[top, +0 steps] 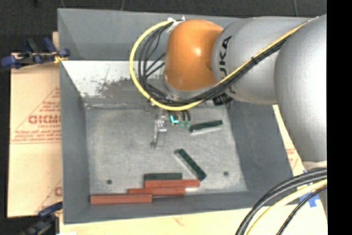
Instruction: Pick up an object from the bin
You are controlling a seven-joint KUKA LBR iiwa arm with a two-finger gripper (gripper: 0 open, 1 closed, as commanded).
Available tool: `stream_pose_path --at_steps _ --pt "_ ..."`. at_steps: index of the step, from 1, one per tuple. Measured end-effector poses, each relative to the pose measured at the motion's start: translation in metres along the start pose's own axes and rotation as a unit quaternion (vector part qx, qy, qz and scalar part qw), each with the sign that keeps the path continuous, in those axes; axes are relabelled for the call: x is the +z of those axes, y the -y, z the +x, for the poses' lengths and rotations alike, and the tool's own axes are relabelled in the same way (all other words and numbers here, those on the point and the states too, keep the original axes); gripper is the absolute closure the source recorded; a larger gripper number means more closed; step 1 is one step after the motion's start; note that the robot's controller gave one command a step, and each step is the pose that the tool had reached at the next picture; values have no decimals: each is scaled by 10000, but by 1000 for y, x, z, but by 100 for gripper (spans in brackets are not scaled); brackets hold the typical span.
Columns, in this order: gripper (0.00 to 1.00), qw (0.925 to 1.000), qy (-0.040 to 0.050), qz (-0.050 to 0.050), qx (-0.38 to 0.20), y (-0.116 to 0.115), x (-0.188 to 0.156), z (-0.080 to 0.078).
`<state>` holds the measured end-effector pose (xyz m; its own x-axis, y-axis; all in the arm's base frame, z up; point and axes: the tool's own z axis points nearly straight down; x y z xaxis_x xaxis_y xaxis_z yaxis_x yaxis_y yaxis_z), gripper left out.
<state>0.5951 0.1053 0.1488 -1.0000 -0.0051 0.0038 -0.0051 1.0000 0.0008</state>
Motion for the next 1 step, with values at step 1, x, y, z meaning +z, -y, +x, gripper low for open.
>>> stream_pose_path --at_steps 1 --pt "0 9873 18 10 -1586 28 79 97"
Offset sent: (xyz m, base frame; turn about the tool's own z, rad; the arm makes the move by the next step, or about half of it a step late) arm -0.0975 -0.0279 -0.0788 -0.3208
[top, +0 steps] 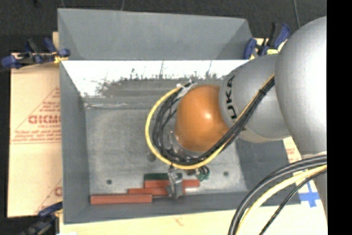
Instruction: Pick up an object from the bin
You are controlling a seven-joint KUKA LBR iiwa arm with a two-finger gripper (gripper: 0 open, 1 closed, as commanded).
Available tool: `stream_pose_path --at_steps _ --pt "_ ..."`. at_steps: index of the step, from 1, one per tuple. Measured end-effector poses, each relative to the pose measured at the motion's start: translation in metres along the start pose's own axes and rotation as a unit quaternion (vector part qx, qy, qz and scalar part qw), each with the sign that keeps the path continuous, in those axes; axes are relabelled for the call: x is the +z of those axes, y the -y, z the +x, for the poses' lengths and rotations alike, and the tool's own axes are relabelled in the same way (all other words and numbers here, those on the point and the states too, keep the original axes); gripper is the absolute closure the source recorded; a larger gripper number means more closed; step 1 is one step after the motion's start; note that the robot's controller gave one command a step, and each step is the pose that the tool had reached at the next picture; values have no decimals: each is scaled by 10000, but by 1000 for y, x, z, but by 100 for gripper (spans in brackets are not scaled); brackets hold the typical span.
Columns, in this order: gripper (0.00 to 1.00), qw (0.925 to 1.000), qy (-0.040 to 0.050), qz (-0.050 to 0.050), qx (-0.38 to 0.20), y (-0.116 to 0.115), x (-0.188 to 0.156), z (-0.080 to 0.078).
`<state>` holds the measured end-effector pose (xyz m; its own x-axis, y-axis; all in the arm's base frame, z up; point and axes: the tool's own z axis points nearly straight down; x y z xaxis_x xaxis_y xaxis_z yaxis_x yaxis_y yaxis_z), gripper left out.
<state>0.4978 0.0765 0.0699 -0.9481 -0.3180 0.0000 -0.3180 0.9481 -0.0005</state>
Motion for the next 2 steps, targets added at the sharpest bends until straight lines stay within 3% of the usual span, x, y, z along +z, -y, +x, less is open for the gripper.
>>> stream_pose_path --at_steps 1,2 --pt "0 9895 -7 -2 1446 28 -30 29" --pt "0 9968 22 -1 803 10 -46 27"
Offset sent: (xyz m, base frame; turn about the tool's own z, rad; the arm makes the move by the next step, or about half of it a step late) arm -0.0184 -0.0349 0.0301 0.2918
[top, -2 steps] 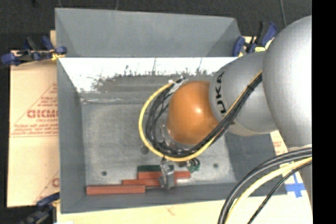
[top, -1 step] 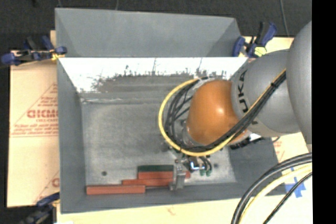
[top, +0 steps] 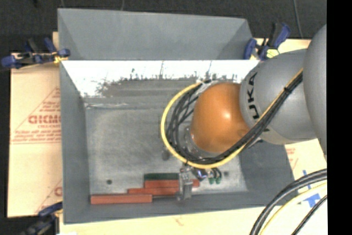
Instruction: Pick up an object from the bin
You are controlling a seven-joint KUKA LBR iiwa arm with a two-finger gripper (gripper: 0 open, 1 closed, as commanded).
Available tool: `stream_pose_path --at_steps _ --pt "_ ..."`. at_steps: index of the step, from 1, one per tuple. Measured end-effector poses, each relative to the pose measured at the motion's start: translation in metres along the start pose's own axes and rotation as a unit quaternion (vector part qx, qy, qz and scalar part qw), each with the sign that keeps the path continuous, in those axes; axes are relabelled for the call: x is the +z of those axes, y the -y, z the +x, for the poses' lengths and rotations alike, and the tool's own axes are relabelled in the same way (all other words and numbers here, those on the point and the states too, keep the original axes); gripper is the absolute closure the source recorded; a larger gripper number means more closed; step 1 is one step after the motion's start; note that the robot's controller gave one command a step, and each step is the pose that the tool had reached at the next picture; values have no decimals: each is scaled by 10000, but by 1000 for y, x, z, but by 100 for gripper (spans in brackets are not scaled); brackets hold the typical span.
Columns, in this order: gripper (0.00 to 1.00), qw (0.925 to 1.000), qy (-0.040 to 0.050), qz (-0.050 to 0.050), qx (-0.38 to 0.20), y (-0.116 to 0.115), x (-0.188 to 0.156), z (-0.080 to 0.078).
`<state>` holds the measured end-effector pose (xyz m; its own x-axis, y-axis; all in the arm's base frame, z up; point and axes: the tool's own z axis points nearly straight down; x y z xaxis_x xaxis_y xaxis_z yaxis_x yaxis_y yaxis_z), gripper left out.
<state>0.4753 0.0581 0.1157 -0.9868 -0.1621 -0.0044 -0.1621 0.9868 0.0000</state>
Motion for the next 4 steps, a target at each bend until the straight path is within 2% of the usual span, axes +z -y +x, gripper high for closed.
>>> stream_pose_path --at_steps 1,2,3,4 --pt "0 9997 37 0 254 7 46 -5" --pt "0 9997 14 -2 259 7 45 -7" --pt "100 9996 2 -3 270 7 43 -7" --pt "100 9996 19 -2 286 8 38 -9"
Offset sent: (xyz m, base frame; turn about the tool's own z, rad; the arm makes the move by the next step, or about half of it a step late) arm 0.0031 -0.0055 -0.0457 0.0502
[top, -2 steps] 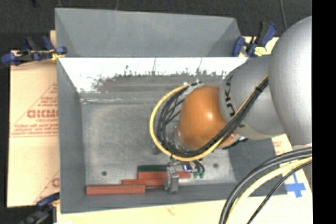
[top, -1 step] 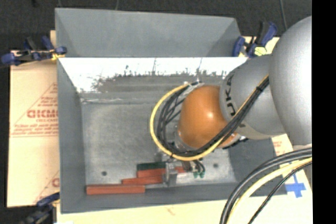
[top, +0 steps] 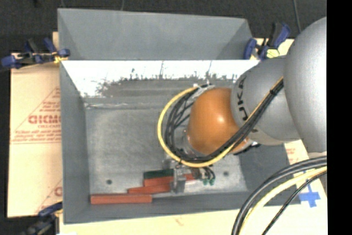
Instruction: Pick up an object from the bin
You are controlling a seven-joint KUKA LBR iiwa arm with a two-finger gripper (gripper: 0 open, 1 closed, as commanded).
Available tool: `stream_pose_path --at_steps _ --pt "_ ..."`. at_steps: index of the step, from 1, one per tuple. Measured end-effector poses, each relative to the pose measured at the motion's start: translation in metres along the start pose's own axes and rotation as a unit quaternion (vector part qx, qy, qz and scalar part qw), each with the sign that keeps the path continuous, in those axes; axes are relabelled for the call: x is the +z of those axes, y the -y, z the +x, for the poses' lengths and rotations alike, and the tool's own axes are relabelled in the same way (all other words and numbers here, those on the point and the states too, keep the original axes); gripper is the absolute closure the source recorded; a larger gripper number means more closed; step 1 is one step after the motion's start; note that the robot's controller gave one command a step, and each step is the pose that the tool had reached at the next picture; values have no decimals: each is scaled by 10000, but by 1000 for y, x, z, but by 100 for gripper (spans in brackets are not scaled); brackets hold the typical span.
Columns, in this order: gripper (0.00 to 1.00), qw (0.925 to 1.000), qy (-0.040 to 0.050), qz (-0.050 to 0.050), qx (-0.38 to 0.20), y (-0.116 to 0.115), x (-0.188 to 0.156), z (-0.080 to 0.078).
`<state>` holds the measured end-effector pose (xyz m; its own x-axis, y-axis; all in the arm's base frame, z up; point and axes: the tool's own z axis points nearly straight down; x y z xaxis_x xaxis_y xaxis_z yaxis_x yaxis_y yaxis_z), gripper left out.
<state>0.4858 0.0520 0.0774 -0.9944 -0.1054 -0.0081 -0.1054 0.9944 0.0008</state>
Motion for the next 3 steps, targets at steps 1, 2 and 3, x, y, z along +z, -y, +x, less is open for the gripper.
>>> stream_pose_path --at_steps 1,2,3 --pt "100 10000 -9 3 16 0 -36 -2" --pt "100 10000 -16 2 31 1 -44 -3" --pt "100 10000 -4 6 50 1 -93 -5"
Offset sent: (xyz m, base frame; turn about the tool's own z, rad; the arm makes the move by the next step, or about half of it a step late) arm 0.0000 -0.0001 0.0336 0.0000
